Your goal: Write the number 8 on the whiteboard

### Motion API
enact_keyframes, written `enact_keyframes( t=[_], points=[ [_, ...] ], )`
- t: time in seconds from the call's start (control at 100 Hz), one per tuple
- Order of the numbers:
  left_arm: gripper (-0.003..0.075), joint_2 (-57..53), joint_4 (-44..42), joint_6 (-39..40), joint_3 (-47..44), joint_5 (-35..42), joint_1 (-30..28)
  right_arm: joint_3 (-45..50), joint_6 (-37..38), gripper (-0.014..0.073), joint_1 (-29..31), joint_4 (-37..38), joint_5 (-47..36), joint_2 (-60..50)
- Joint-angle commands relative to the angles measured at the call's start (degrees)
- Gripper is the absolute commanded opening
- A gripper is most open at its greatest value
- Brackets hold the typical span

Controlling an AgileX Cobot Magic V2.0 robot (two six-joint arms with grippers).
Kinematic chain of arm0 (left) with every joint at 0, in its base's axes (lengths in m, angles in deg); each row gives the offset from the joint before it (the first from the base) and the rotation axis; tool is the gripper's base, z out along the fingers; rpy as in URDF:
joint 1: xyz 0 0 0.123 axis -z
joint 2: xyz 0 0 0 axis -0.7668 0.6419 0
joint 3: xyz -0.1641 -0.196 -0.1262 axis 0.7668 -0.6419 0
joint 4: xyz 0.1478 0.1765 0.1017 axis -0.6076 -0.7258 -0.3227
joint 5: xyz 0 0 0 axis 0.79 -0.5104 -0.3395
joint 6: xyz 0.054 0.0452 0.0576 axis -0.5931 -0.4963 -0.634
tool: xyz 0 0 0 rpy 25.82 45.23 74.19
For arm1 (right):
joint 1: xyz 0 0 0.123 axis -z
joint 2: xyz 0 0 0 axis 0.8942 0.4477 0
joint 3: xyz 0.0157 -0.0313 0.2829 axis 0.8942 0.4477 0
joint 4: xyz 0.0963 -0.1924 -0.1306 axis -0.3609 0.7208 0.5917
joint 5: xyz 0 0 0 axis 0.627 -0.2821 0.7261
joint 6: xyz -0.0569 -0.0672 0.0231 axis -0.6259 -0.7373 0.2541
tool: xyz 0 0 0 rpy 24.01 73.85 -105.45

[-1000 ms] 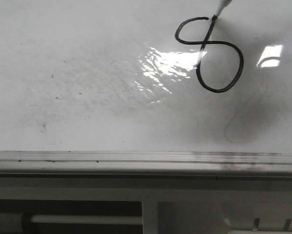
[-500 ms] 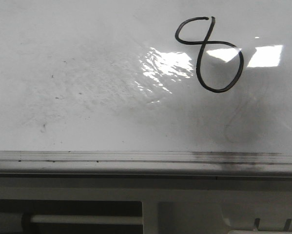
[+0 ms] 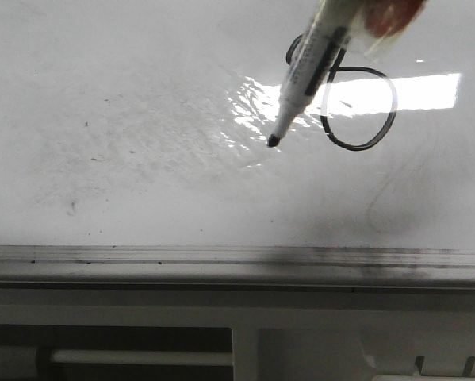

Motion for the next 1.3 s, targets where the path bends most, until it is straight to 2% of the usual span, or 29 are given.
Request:
enact_keyframes(
  t=[0.0,0.32,0.47,0.67,0.85,0.92,1.11,1.29],
  points=[
    [0.041,4.6,5.4,-4.2,3.3,-0.7,3.9,-2.2,-1.4,-0.0071,-2.3,-0.8,-3.6,0.1],
    [0.0408,17.8,5.5,-5.7,10.1,0.0,16.2,-2.2,-2.0,-0.0071,-8.5,-2.9,-7.9,1.6],
    [0.0397,20.3,5.6,-5.7,11.0,0.0,17.1,-2.2,-2.0,-0.0071,-8.7,-3.1,-7.1,2.0],
    [0.0293,20.6,3.9,-5.4,11.0,-0.3,17.1,-2.2,-2.0,-0.0071,-8.7,-3.1,-7.1,1.1],
    [0.0282,20.6,3.0,-5.0,11.0,-0.3,17.1,-2.2,-2.0,-0.0071,-8.7,-3.0,-7.0,-0.8],
    [0.0249,20.6,3.2,-5.0,11.0,-0.3,17.1,-2.2,-2.0,-0.0071,-8.7,-3.0,-6.2,-0.8],
    [0.0092,20.6,5.6,-5.0,11.0,-0.3,17.1,-2.2,-2.0,-0.0071,-8.7,-3.0,-5.8,0.0],
    [0.0,20.6,6.2,-5.0,11.0,-0.3,17.1,-2.2,-2.1,-0.0071,-8.7,-3.0,-5.8,0.2]
  ],
)
